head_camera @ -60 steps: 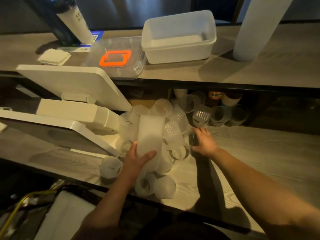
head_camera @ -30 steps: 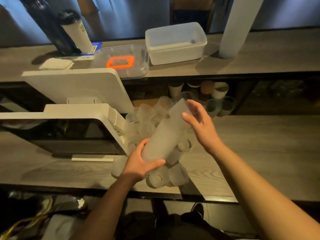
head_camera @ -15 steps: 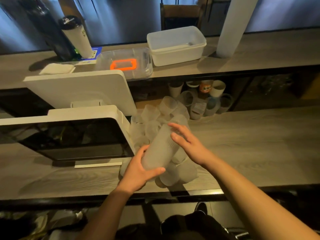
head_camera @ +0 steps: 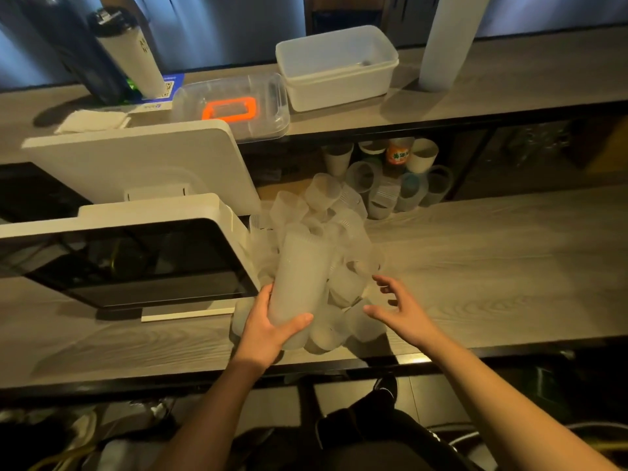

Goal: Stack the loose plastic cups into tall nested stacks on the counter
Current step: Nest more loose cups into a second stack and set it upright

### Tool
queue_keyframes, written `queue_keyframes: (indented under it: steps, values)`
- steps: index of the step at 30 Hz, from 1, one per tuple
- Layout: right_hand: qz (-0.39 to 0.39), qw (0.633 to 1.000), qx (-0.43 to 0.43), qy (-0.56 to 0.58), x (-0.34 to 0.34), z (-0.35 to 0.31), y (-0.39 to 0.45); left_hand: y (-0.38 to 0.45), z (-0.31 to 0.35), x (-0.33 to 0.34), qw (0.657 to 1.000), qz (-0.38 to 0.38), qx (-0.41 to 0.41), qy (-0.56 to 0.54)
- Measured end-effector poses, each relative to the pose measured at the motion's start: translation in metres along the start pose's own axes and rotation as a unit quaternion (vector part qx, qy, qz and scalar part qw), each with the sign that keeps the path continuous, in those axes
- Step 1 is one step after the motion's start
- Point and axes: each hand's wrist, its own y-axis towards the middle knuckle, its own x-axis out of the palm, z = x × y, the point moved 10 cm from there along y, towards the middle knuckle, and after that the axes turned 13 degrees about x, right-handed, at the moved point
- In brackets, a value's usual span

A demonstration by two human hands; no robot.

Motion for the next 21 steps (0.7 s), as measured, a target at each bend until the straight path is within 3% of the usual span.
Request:
queue_keyframes:
  steps: [7, 11, 21]
  values:
    - [-0.063, 0.995, 0.065, -0.050, 0.025, 0.043, 0.014, -0.008, -0.001, 0.012, 1.000, 0.006, -0.010, -0.021]
    - [-0.081, 0.994, 0.058, -0.050, 0.032, 0.047, 0.022, -0.011, 0.000, 0.016, 1.000, 0.006, -0.014, -0.022]
    - [-0.033, 0.998, 0.048, 0.006, 0.013, 0.034, 0.035, -0.017, 0.002, 0.011, 1.000, 0.010, -0.021, -0.004]
